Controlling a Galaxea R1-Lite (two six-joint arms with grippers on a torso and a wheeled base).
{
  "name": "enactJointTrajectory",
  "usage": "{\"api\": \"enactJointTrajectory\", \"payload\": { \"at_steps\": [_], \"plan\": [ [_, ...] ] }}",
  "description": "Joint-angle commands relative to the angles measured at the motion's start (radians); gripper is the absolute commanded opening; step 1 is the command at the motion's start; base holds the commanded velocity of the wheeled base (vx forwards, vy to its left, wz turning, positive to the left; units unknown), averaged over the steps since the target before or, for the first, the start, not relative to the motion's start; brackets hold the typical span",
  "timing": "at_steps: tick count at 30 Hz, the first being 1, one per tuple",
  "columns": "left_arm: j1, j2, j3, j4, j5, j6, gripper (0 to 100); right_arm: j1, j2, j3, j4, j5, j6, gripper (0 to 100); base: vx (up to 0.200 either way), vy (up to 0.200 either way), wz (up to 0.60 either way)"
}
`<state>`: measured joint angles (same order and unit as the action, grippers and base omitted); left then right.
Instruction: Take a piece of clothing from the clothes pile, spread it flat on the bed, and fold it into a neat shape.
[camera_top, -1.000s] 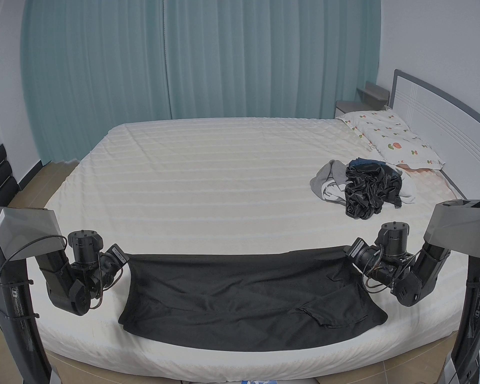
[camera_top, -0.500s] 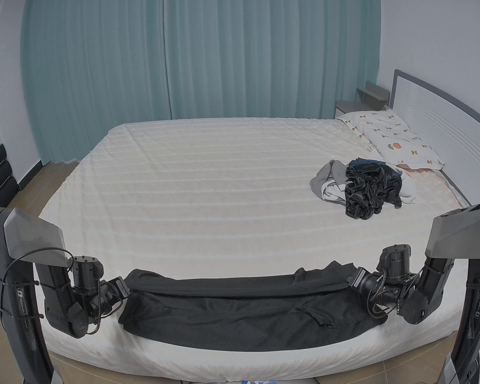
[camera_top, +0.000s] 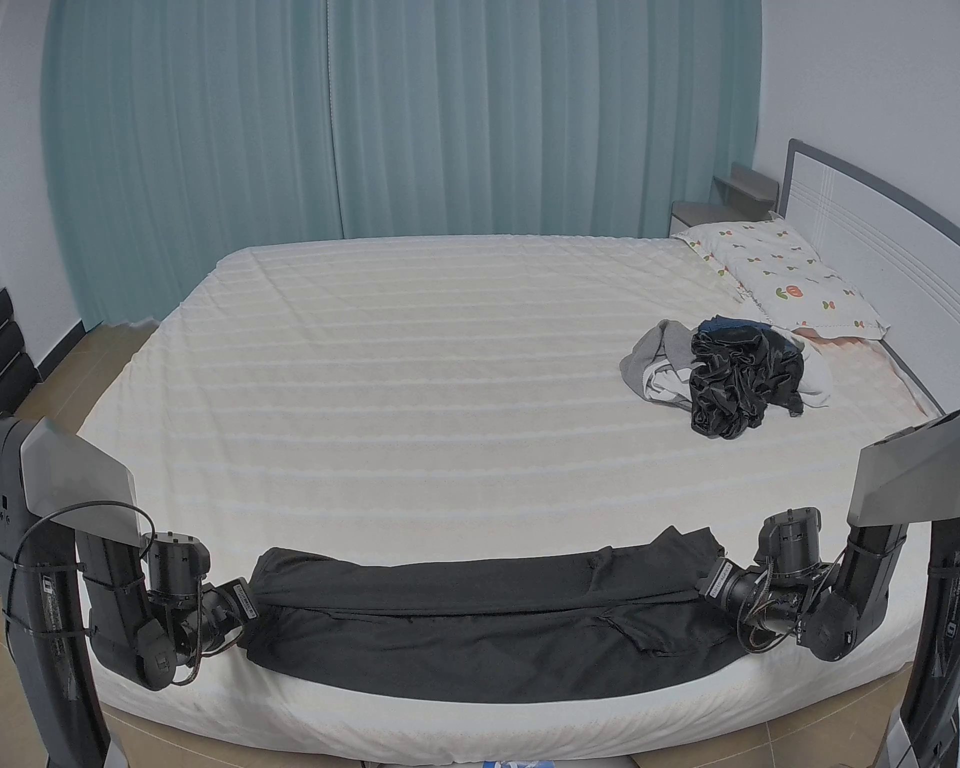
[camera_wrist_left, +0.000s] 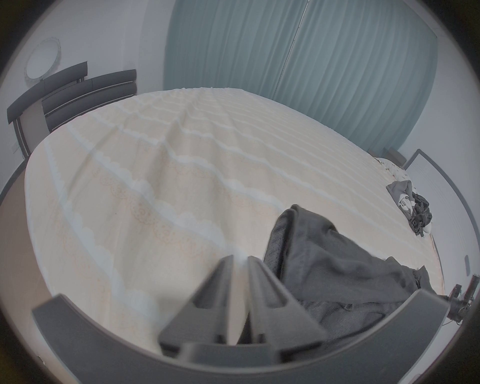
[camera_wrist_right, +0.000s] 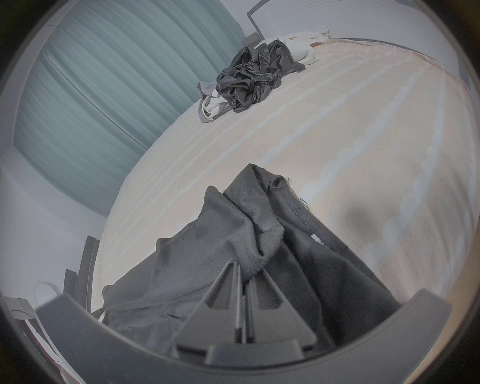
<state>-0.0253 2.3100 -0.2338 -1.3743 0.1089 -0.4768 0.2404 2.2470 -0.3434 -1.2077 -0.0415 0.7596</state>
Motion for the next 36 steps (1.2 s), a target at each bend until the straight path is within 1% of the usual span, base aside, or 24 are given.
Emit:
{"api": "enactJointTrajectory", "payload": {
  "at_steps": [1,4,8,12,14,18,19,21,22,23,26,28,32,36],
  "plan": [
    [-0.001,0.000,0.013,0.000,0.000,-0.002,100,0.000,-0.003,0.012,-0.004,0.002,0.003,100,0.000,0.000,0.00],
    [-0.001,-0.003,0.024,0.000,-0.002,-0.002,100,-0.003,-0.010,0.020,-0.026,0.000,0.006,100,0.000,0.000,0.00],
    [0.008,-0.023,0.030,0.000,0.000,-0.009,100,-0.009,-0.070,0.040,-0.041,0.002,0.004,100,0.000,0.000,0.00],
    [0.050,-0.121,0.021,0.000,-0.014,-0.037,100,-0.020,-0.165,0.075,-0.041,0.002,0.004,100,0.000,0.000,0.00],
    [0.054,-0.144,0.005,0.001,-0.017,-0.055,100,-0.030,-0.193,0.080,-0.039,0.003,0.004,100,0.000,0.000,0.00],
    [0.058,-0.153,-0.071,0.009,-0.049,-0.114,100,-0.046,-0.201,0.069,-0.041,0.011,0.004,100,0.000,0.000,0.00],
    [0.054,-0.153,-0.116,0.027,-0.069,-0.154,100,-0.052,-0.201,0.067,-0.041,0.014,0.004,100,0.000,0.000,0.00],
    [0.050,-0.150,-0.162,0.081,-0.089,-0.178,100,-0.055,-0.196,0.066,-0.041,0.020,0.004,100,0.000,0.000,0.00],
    [0.048,-0.146,-0.197,0.130,-0.103,-0.189,100,-0.058,-0.195,0.066,-0.041,0.029,0.004,100,0.000,0.000,0.00],
    [0.045,-0.139,-0.240,0.187,-0.120,-0.201,100,-0.061,-0.193,0.063,-0.043,0.040,0.004,100,0.000,0.000,0.00],
    [0.041,-0.101,-0.341,0.299,-0.176,-0.243,100,-0.078,-0.190,0.047,-0.039,0.089,0.006,100,0.000,0.000,0.00],
    [0.041,-0.070,-0.377,0.340,-0.207,-0.244,100,-0.087,-0.184,0.041,-0.036,0.112,0.006,100,0.000,0.000,0.00],
    [0.041,-0.012,-0.444,0.368,-0.219,-0.247,100,-0.102,-0.155,0.035,-0.041,0.130,0.006,100,0.000,0.000,0.00],
    [0.019,0.029,-0.467,0.368,-0.219,-0.247,100,-0.107,-0.135,0.023,-0.043,0.132,0.006,100,0.000,0.000,0.00]
  ]
}}
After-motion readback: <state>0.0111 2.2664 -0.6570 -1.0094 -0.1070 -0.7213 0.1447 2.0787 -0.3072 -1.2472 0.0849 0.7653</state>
